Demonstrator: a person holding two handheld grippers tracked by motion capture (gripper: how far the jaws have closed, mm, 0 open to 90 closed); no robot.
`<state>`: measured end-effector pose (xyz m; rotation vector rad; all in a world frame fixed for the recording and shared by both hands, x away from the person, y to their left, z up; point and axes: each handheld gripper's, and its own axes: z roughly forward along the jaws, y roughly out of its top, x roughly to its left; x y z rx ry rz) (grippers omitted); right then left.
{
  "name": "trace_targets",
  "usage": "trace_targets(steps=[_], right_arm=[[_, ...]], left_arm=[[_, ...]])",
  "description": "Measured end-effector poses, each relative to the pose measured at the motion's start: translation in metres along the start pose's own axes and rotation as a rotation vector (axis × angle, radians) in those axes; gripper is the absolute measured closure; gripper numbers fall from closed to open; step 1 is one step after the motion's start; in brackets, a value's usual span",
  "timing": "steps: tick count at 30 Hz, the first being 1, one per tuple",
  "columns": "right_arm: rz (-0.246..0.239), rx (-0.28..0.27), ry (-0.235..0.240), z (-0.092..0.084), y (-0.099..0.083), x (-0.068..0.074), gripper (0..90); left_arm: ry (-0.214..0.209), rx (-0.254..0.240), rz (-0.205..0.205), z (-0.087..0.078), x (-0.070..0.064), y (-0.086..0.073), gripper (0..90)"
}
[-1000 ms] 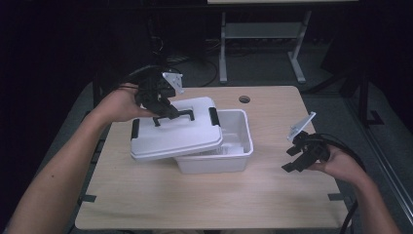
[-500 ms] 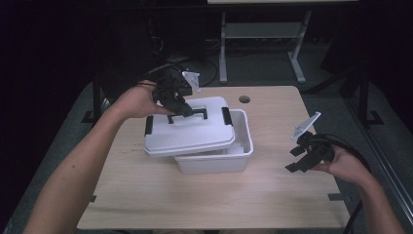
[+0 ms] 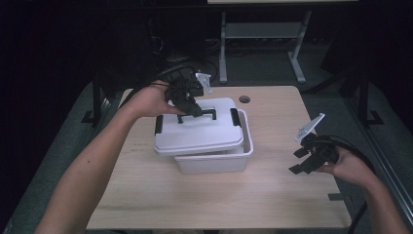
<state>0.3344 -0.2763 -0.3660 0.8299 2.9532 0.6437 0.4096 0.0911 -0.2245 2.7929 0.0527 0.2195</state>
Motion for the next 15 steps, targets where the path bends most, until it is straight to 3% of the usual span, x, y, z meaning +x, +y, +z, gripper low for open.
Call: trace_targets(steps=[15], right_arm=[[0.003, -0.006, 0.001, -0.001, -0.003, 0.002, 31.8]], left_arm=[[-0.009, 0.009, 0.027, 0.025, 0.002, 0.019, 84.8]])
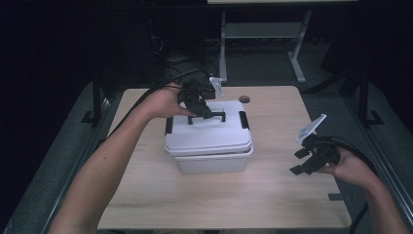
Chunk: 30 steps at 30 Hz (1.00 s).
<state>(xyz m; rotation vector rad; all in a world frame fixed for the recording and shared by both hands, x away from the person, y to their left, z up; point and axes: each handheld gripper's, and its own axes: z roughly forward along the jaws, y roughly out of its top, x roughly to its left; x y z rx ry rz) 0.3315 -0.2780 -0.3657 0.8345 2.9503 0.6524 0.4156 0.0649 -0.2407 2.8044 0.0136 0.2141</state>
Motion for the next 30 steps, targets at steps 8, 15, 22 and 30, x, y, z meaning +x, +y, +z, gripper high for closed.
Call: trace_targets(steps=[8, 15, 22, 30], right_arm=[[-0.009, -0.001, 0.003, -0.001, 0.002, 0.002, 31.8], [-0.002, -0.001, 0.005, 0.001, -0.001, 0.001, 31.6], [-0.001, -0.002, 0.000, -0.001, -0.002, 0.001, 31.6], [-0.007, -0.005, 0.003, 0.001, 0.001, 0.001, 31.6]], left_arm=[[-0.009, -0.003, 0.013, 0.009, 0.000, 0.007, 84.8], [-0.017, 0.012, 0.017, 0.017, 0.001, 0.009, 84.8], [-0.019, 0.018, 0.024, 0.023, 0.000, 0.011, 84.8], [-0.020, 0.022, 0.022, 0.024, -0.001, 0.011, 84.7]])
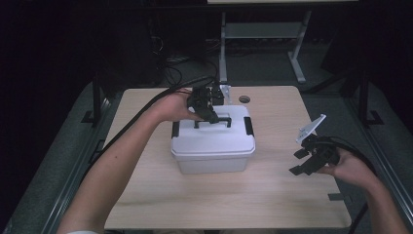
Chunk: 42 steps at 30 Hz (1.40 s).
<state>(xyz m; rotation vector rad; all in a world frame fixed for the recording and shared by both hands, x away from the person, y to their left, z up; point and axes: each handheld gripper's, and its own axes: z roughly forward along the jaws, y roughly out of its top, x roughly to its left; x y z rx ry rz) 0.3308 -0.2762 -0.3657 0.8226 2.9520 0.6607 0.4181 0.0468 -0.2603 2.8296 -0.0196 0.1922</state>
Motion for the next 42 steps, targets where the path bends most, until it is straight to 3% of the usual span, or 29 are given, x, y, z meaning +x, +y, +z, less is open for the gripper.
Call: trace_targets(steps=[15, 27, 34, 42], right_arm=[[0.001, 0.001, 0.001, 0.001, 0.000, 0.000, 31.5], [0.002, 0.002, 0.007, 0.003, 0.004, 0.000, 31.4], [-0.009, 0.007, 0.005, 0.004, 0.007, 0.000, 31.3], [-0.014, 0.011, 0.007, 0.005, 0.012, 0.000, 31.2]], left_arm=[[-0.007, 0.032, -0.004, 0.003, 0.000, -0.003, 84.3], [-0.008, 0.026, -0.008, 0.006, 0.000, -0.007, 83.2], [-0.003, 0.026, -0.026, 0.002, -0.002, -0.013, 75.1], [-0.016, -0.012, -0.044, -0.004, -0.005, -0.019, 66.9]])
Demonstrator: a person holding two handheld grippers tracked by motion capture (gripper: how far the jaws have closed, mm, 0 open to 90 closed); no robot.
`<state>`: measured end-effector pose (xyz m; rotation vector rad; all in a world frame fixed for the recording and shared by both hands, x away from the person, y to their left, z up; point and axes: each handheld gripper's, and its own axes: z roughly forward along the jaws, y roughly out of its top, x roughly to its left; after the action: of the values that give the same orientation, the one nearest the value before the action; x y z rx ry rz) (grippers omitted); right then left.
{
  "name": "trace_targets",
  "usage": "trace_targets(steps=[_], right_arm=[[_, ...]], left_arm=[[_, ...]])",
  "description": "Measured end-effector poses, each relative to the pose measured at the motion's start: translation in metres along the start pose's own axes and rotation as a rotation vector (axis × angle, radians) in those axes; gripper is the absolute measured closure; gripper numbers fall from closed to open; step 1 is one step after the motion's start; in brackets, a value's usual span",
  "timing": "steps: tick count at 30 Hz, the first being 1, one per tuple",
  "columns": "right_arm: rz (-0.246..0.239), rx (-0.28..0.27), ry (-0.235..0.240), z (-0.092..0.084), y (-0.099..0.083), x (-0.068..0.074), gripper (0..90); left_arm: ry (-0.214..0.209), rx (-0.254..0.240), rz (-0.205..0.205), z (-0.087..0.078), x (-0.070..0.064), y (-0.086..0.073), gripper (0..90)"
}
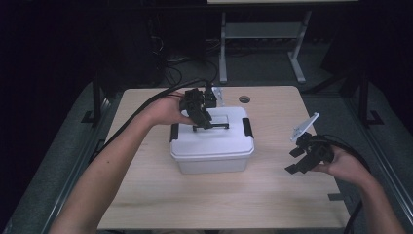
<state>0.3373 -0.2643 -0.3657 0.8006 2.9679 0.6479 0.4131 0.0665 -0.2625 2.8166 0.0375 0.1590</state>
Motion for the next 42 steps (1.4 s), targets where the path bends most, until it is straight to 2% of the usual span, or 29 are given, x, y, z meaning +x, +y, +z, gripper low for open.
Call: trace_targets(steps=[4, 12, 25, 30, 42], right_arm=[[-0.005, 0.003, -0.006, 0.000, 0.004, -0.001, 31.2], [-0.008, -0.002, -0.014, -0.002, 0.010, -0.001, 31.0], [-0.008, -0.006, -0.025, -0.005, 0.013, -0.003, 30.6], [-0.006, -0.002, -0.027, -0.006, 0.014, -0.003, 30.6], [-0.009, 0.002, -0.030, -0.007, 0.017, -0.002, 30.4]], left_arm=[[0.009, -0.010, -0.019, -0.006, -0.001, -0.004, 59.7], [0.018, -0.051, -0.043, -0.023, -0.005, -0.017, 57.9], [0.023, -0.092, -0.089, -0.037, -0.006, -0.037, 53.8], [0.033, -0.081, -0.095, -0.041, -0.008, -0.046, 53.7], [0.057, -0.104, -0.127, -0.054, -0.015, -0.068, 52.3]])
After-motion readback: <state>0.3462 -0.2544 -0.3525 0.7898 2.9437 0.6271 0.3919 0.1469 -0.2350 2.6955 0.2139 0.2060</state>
